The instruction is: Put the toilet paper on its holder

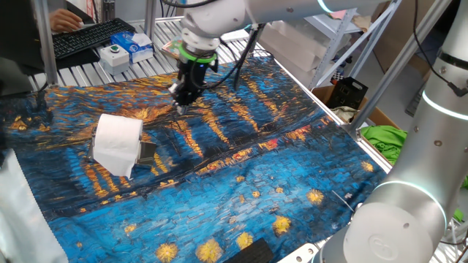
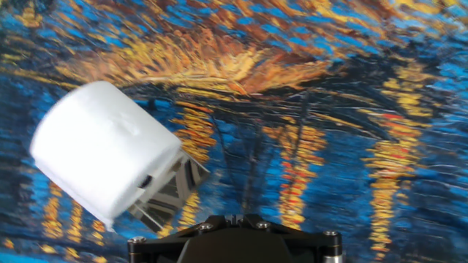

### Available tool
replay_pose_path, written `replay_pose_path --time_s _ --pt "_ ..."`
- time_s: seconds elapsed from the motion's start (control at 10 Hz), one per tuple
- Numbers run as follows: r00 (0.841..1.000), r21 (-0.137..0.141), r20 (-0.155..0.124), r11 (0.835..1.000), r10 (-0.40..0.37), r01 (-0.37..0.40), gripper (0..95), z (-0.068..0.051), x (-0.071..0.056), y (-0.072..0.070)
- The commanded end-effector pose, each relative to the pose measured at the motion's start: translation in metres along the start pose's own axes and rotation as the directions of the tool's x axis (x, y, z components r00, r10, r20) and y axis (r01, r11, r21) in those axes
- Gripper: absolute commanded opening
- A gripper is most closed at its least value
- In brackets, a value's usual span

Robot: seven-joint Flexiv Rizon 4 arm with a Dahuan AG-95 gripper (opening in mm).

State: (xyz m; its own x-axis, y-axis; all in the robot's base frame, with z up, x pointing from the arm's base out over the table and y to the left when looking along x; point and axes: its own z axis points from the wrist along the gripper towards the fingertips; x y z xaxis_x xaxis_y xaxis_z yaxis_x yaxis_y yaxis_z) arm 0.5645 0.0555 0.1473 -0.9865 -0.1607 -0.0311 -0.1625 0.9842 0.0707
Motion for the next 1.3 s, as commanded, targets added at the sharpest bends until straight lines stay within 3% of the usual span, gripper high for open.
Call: replay_pose_path --time_s 0.1,0.4,0.8,0.9,1.3 --pt "1.000 -0.004 -0.010 1.000 -0.007 0.007 0.0 -0.005 0.009 -0.019" --pt "1.000 -0.004 -0.017 1.000 -0.026 0.026 0.0 -0.014 0.021 -0.038" --pt "0.999 -0.016 -0.013 0.999 -0.048 0.048 0.0 -0.017 0.039 -0.059" --pt "1.000 -0.018 -0.004 1.000 -0.015 0.015 0.0 -0.019 0.040 -0.061" --pt "0.999 -0.044 -0.019 0.999 0.025 -0.026 0.0 -0.021 0.046 -0.067"
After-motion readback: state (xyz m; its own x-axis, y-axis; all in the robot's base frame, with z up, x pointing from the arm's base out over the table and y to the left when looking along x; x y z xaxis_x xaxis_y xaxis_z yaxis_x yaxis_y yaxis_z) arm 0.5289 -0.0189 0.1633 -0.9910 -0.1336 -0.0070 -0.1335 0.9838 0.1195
